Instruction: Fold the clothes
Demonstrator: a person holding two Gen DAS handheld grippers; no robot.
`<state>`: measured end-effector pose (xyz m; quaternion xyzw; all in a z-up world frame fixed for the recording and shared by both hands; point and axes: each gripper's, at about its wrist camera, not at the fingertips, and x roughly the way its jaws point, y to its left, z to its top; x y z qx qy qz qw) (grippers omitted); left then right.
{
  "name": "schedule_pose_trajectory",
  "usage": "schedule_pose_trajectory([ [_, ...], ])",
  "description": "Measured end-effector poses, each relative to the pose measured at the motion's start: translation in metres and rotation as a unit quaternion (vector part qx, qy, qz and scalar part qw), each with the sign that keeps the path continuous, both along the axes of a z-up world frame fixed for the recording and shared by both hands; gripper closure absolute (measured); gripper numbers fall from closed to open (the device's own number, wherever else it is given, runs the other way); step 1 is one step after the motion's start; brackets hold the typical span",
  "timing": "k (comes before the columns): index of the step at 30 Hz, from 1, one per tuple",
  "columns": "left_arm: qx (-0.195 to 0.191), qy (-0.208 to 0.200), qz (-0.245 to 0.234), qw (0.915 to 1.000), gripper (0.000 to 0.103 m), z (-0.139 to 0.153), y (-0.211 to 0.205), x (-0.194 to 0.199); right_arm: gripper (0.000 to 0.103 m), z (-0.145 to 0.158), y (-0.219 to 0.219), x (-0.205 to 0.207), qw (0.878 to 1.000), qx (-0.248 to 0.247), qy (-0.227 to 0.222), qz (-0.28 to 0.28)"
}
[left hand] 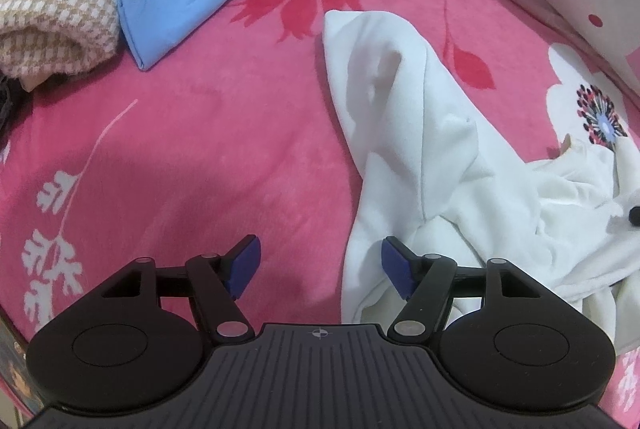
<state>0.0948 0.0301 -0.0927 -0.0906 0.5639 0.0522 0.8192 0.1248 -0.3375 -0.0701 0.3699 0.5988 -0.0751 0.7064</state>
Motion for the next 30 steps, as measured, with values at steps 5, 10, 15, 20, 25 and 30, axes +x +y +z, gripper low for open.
schedule_pose_trajectory([
  [5, -0.012, -0.004, -0.001, 0.9999, 0.035, 0.001, 0.005, -0.003, 0.095, 0.035, 0.041, 0.026, 0.994, 0.011, -0.083, 0.075],
  [10, -0.053, -0.021, 0.005, 0.9984, 0.034, 0.004, 0.012, -0.009, 0.095, 0.064, 0.094, 0.064, 0.974, 0.036, -0.156, 0.157],
  [15, -0.067, -0.037, 0.002, 0.9971, 0.030, 0.007, 0.014, -0.015, 0.095, 0.086, 0.173, 0.116, 0.945, 0.078, -0.210, 0.237],
  [20, -0.075, -0.045, 0.011, 0.9961, 0.029, 0.007, 0.020, -0.018, 0.095, 0.114, 0.264, 0.156, 0.904, 0.116, -0.258, 0.321],
  [25, -0.087, -0.046, 0.043, 0.9942, 0.028, 0.002, 0.035, -0.024, 0.095, 0.139, 0.339, 0.173, 0.859, 0.156, -0.298, 0.386],
  [30, -0.094, -0.043, 0.060, 0.9929, 0.028, -0.003, 0.047, -0.029, 0.095, 0.129, 0.395, 0.177, 0.835, 0.174, -0.280, 0.440],
])
